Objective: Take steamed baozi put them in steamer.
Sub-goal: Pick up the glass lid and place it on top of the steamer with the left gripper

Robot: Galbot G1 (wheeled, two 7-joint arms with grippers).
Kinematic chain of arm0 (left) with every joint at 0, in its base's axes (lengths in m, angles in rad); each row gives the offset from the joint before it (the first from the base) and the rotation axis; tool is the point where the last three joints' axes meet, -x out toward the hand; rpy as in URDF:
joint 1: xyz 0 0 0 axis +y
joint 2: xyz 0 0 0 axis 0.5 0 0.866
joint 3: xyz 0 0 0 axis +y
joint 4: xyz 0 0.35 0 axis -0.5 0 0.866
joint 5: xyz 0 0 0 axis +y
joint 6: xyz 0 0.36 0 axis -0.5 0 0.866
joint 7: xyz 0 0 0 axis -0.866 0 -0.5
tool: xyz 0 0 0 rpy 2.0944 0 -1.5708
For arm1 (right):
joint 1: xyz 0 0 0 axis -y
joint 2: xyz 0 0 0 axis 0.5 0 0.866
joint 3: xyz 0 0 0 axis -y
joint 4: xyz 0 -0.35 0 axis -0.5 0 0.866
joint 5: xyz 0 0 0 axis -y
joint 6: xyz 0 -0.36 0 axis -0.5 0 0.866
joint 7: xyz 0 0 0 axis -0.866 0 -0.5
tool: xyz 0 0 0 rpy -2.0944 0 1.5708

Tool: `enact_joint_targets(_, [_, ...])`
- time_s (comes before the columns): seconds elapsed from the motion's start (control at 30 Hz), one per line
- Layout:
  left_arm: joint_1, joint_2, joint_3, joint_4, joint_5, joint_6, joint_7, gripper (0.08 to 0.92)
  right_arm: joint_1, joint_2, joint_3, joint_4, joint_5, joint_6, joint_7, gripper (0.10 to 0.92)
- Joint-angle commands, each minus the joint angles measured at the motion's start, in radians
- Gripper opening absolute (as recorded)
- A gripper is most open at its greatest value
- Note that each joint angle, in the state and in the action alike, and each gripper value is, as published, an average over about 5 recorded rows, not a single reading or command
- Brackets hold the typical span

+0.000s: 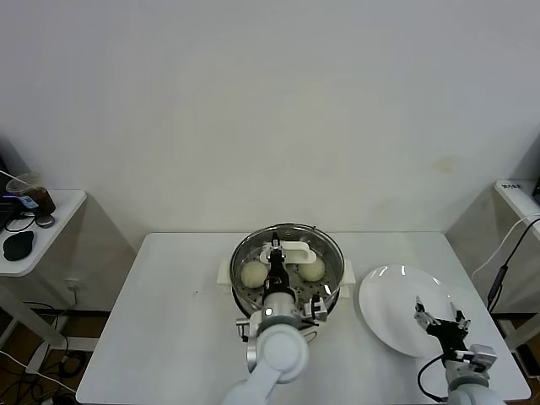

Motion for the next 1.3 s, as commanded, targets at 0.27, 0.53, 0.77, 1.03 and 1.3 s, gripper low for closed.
enact_joint_targets(0.27, [0.007,0.007,0.005,0.028,0.028,0.000,-0.022,0.171,0.004,0.005,-0.008,-0.014,-0.011,0.009,0.000,0.823])
enact_joint_targets(0.53, [0.004,0.005,0.000,0.040,0.022,-0.001,-0.037,0.171,0.006,0.008,-0.010,-0.012,-0.013,0.009,0.000,0.823])
enact_joint_targets(0.77, [-0.002,0.002,-0.005,0.062,0.015,-0.001,-0.066,0.171,0.003,0.010,-0.009,-0.011,-0.014,0.010,0.000,0.823])
enact_joint_targets(1.03, [0.004,0.007,-0.007,0.063,0.013,-0.002,-0.061,0.171,0.003,0.011,-0.010,-0.011,-0.014,0.010,-0.001,0.823])
enact_joint_targets(1.3, [0.029,0.026,0.001,0.022,-0.010,-0.004,-0.097,0.177,0.005,0.016,-0.013,-0.012,-0.016,0.011,-0.002,0.823])
